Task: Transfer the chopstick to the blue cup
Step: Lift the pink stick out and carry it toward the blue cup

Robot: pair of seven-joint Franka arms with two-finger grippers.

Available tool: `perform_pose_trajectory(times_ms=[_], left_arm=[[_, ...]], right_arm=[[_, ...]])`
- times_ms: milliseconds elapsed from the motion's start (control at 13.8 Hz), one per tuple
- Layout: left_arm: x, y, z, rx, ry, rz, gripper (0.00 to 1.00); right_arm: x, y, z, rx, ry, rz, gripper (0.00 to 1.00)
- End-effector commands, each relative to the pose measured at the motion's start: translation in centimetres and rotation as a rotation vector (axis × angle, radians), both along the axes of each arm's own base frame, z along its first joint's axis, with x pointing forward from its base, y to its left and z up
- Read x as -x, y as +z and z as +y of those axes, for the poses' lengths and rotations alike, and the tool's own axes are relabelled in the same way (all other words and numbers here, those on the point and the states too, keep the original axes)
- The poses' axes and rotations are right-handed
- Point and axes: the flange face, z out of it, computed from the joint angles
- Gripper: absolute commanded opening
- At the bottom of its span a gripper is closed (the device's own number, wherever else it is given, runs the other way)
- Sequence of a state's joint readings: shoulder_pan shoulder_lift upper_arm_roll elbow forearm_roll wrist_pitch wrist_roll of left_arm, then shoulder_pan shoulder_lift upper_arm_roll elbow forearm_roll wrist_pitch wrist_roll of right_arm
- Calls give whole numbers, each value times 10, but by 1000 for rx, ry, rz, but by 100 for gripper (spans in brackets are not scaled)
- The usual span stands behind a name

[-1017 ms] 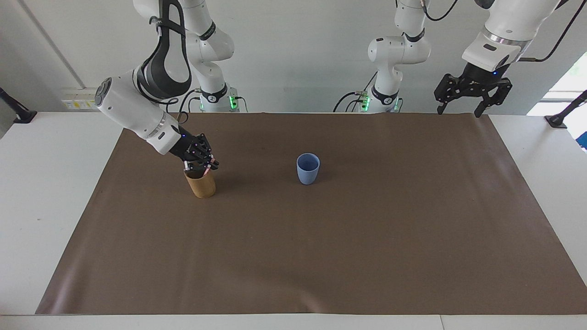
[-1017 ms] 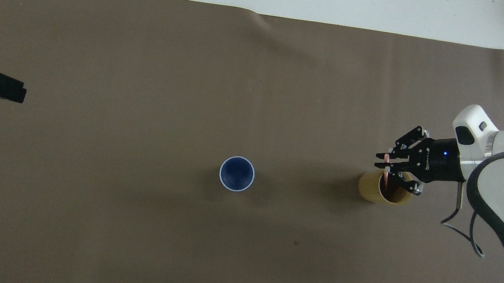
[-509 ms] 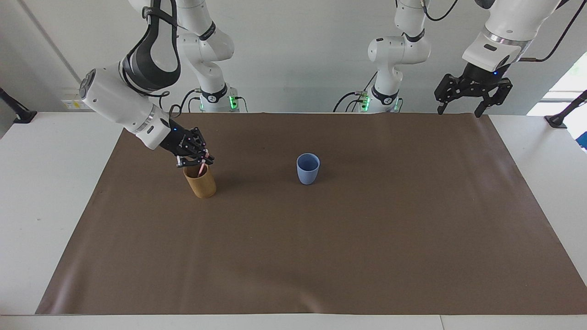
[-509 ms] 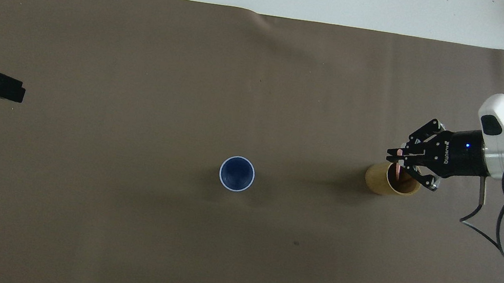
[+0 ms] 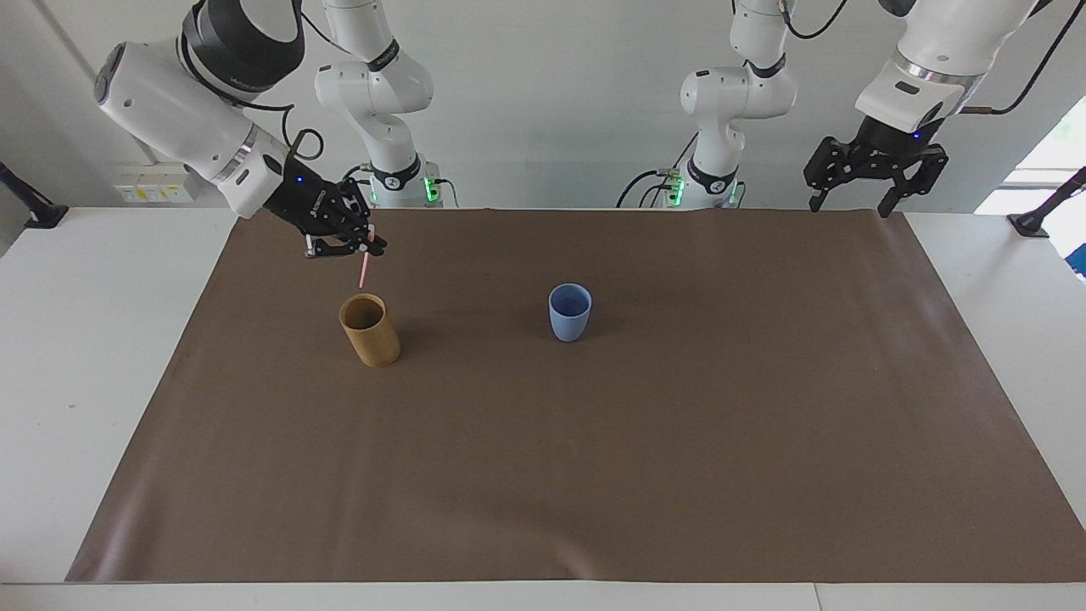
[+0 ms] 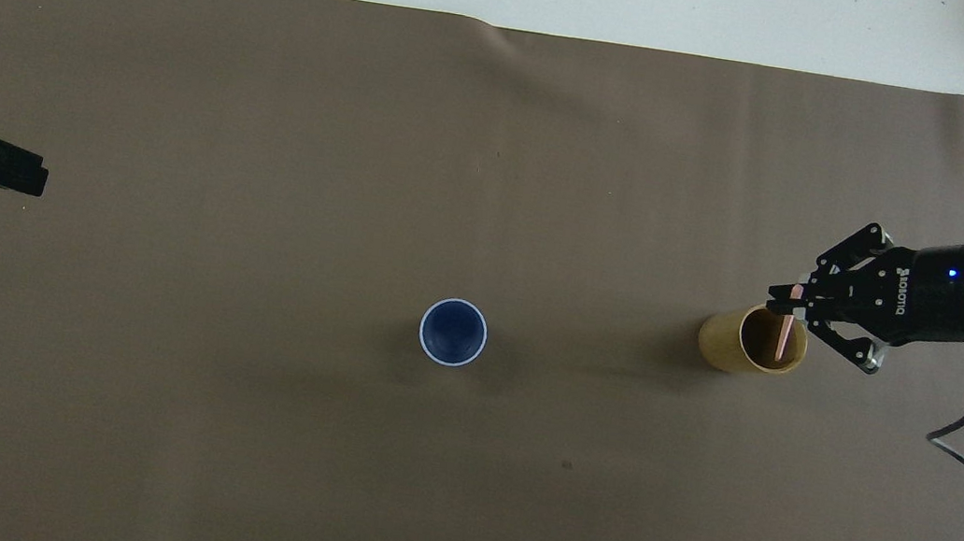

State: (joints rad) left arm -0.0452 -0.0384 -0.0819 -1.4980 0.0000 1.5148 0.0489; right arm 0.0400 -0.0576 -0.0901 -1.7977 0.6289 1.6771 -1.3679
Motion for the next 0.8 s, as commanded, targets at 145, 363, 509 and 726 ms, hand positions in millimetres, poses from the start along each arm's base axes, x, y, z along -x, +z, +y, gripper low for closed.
perform_pose_trajectory(times_ms=[145,363,509,726], left_arm=[[1,4,4,-12,-7,6,100],[1,4,4,-12,-7,6,100],[1,4,4,-12,-7,6,100],[1,4,4,-12,-7,6,100]], right_arm=[[7,43,81,25,-100,89,0],[14,52,158,57,-204,60,0],[18,49,200,51,-287,65,0],[13,28,260,6,-386,61,0]])
